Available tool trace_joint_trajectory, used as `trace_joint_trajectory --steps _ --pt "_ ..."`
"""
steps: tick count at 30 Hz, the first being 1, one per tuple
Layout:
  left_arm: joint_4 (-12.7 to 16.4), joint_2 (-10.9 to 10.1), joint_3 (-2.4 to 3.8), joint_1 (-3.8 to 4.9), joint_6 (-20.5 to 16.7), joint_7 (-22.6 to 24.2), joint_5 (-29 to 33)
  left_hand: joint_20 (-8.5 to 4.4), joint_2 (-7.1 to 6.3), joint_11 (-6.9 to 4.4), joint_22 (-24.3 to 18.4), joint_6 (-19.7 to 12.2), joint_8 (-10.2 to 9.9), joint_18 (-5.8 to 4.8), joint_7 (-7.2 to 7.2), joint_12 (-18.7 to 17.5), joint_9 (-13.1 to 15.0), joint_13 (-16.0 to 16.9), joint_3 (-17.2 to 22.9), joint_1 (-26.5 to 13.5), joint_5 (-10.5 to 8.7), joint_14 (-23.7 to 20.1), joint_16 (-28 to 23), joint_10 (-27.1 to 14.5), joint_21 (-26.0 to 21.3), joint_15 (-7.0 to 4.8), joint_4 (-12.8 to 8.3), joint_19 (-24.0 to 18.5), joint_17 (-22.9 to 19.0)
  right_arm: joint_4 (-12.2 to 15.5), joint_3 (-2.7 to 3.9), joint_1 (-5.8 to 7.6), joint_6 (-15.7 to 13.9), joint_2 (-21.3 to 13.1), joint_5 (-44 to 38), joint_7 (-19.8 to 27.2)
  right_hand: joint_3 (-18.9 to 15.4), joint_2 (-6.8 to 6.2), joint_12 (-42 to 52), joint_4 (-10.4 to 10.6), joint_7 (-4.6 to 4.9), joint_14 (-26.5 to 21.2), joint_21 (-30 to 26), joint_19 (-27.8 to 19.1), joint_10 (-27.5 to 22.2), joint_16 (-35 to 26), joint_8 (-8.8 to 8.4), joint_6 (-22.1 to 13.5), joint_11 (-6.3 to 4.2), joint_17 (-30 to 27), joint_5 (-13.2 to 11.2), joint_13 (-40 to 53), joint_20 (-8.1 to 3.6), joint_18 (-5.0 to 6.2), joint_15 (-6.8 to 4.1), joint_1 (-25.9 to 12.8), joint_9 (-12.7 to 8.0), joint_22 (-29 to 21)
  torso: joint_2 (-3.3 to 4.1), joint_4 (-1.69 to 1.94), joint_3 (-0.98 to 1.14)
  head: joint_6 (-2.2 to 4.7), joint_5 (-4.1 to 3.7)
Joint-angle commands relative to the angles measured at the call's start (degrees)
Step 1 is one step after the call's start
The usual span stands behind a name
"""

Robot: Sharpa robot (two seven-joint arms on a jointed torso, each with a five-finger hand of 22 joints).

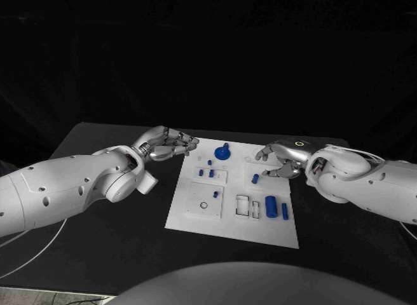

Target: Assemble the parts on the task board

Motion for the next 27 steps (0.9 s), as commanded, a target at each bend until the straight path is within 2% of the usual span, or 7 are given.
trace_joint_trajectory --steps 1,7,13,16,19,27 --pt "0.12 0.07 0.06 -0.02 0.92 0.64 0.34 0.28 0.43 0.02 0.08 -0.28 0.16 -0.47 0.01 0.37 -0.01 -0.09 -0.35 0.22 0.26 0.03 0.25 -0.52 -0.38 0.43 0.11 0.09 -0.05 -0.59 -0.01 -0.53 1.00 0.58 -0.15 0.15 0.31 0.13 0.75 -0.05 0.05 0.29 0.21 0.36 0.83 0.39 0.42 0.87 -0.20 0.04 0.28 0.30 -0.09 -1.10 -0.36 0.22 0.17 6.65 0.03 0.07 0.01 -0.01 0.01" --pt "0.12 0.01 0.06 -0.04 1.04 0.63 0.34 0.29 0.44 0.02 0.08 -0.28 0.16 -0.47 0.01 0.37 -0.01 -0.08 -0.35 0.22 0.26 0.03 0.26 -0.53 -0.38 0.43 0.11 0.09 -0.06 -1.92 -0.01 -1.60 1.61 1.94 0.24 0.85 0.46 0.01 2.34 -0.21 0.22 0.38 0.48 0.47 1.85 0.47 1.49 2.49 -0.58 0.01 -0.42 1.13 -0.30 -1.14 -0.58 -0.11 1.02 6.69 -0.01 0.07 -0.03 -0.01 -0.11" --pt "0.00 0.07 0.06 -0.05 1.28 0.62 0.34 0.33 0.60 0.04 0.14 -0.27 0.21 -0.43 0.03 0.47 0.00 -0.08 -0.28 0.34 0.30 0.06 0.41 -0.60 -0.38 0.46 0.09 0.19 -0.12 -3.30 -0.01 -2.86 2.01 3.29 0.40 1.16 0.71 -0.02 2.85 -0.65 0.32 0.28 0.35 0.39 1.87 0.36 1.79 2.74 -0.68 -0.20 -0.59 1.47 -0.37 -1.12 -0.63 0.30 1.45 6.66 0.02 0.06 -0.03 -0.01 0.11" --pt "-0.03 0.08 0.06 -0.05 1.49 0.54 0.34 0.34 0.63 0.03 0.15 -0.26 0.22 -0.42 0.05 0.49 0.01 -0.07 -0.27 0.37 0.31 0.07 0.44 -0.61 -0.37 0.46 0.09 0.22 -0.13 -3.94 -0.01 -3.26 2.31 3.97 0.47 1.28 1.32 -0.06 3.42 -1.21 0.38 0.26 0.34 0.35 1.86 0.35 2.04 2.83 -0.69 -0.26 1.86 1.86 -0.43 -1.13 -0.68 0.79 1.97 6.65 -0.02 0.05 -0.02 -0.01 0.10" --pt "-0.01 0.05 0.06 -0.05 1.59 0.50 0.33 0.38 0.70 -0.01 0.19 -0.24 0.26 -0.39 0.14 0.57 0.02 -0.07 -0.24 0.45 0.33 0.09 0.54 -0.64 -0.36 0.46 0.09 0.31 -0.17 -4.56 0.00 -3.60 2.57 4.68 0.62 1.44 2.47 -0.26 3.91 -1.81 0.33 0.21 0.43 0.33 2.09 0.33 2.40 3.16 -0.79 -0.34 6.11 2.16 -0.49 -1.15 -0.79 1.20 2.56 6.67 0.01 0.05 -0.01 -0.01 0.12" --pt "0.02 0.01 0.06 -0.05 1.87 0.32 0.33 0.41 0.78 -0.04 0.23 -0.20 0.31 -0.35 0.22 0.66 0.03 -0.06 -0.20 0.55 0.36 0.12 0.65 -0.66 -0.36 0.46 0.08 0.38 -0.22 -5.93 0.00 -4.24 2.76 6.08 1.02 1.94 4.27 -0.32 4.63 -2.56 1.09 0.33 0.90 0.46 3.87 0.48 3.69 5.27 -1.23 -0.26 8.50 2.38 -0.48 -1.19 -0.64 1.46 3.70 6.75 0.00 0.05 -0.03 -0.01 0.16"
